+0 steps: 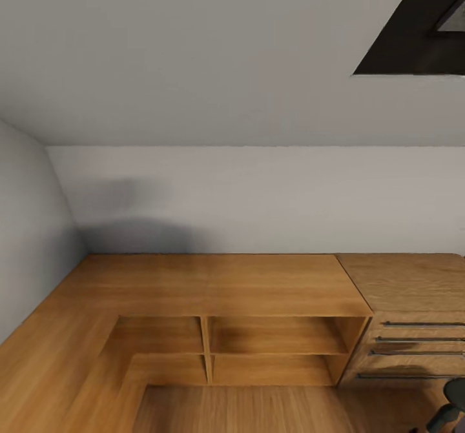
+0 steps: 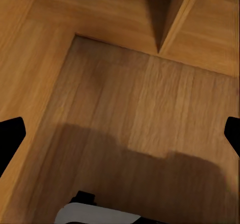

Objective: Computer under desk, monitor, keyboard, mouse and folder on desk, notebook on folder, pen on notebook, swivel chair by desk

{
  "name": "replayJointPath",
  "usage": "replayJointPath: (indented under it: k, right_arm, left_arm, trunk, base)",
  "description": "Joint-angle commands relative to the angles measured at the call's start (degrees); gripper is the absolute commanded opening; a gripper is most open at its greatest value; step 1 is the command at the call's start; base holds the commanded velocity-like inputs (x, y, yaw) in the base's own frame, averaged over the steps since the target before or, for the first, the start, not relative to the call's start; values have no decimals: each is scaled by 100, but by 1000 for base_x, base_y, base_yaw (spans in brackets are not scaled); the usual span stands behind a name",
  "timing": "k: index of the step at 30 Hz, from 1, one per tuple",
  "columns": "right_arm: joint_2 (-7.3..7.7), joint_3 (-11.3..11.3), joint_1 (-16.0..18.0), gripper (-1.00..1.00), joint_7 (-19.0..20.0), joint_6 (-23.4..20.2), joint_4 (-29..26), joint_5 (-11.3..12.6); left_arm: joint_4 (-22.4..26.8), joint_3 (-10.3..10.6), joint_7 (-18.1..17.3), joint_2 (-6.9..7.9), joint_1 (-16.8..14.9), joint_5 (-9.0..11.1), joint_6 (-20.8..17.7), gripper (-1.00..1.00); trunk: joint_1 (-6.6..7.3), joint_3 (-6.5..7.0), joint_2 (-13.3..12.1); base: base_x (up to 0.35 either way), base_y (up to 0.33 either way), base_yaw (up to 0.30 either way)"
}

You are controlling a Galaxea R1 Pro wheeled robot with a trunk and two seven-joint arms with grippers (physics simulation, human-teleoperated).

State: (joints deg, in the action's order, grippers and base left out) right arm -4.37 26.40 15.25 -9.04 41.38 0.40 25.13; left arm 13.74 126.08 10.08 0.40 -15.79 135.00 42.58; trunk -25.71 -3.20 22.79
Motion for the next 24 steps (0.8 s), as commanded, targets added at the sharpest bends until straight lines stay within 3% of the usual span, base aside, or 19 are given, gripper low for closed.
replayJointPath:
  k: [1,9,24]
  right_arm:
    - [-3,49,5,100,-36,10,6,19]
    - [-3,50,5,100,-36,8,4,19]
    - [-3,50,6,100,-30,10,6,19]
  left_arm:
    - [27,48,53,3,-11,0,31,100]
    - [26,50,47,-3,-11,0,28,100]
    - [25,48,46,2,-11,0,23,100]
  trunk:
    - [-7,-13,13]
    - [-7,-13,13]
    - [-7,-13,13]
  base:
    - [327,5,-300]
    - [299,2,-300]
    - [21,0,-300]
